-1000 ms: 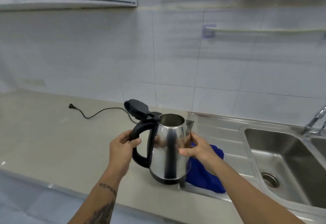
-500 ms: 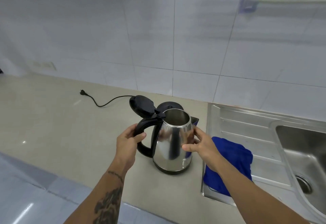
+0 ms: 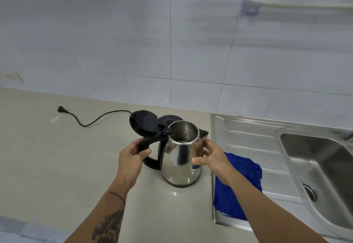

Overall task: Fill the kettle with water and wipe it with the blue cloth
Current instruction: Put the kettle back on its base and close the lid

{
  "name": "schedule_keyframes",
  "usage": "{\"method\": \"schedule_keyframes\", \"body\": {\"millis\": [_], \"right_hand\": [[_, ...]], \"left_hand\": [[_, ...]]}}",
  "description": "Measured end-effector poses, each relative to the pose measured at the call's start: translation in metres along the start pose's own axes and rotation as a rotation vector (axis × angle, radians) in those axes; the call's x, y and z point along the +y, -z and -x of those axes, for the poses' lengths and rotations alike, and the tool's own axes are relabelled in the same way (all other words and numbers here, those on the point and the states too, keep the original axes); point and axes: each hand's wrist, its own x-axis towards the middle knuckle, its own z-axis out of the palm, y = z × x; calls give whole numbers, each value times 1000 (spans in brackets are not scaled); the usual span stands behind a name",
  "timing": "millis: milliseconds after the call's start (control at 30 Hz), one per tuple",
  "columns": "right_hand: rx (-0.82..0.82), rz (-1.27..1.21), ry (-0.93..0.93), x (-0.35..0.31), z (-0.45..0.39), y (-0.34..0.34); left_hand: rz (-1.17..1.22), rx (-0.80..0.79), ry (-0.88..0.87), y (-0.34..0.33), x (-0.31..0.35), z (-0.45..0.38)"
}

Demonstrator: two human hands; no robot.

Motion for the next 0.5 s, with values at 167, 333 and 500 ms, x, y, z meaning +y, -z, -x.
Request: {"method": "schedule_keyframes", "body": {"millis": [167, 333, 500], "right_hand": [[45, -46, -41, -7, 10, -9], [142, -99, -86, -4, 16, -18], [153, -107, -99, -3, 27, -25]], "left_hand": [[-208, -110, -144, 5, 4, -4], [41, -218, -410, -7, 28, 16], [-16, -66, -506, -37, 42, 13]]}}
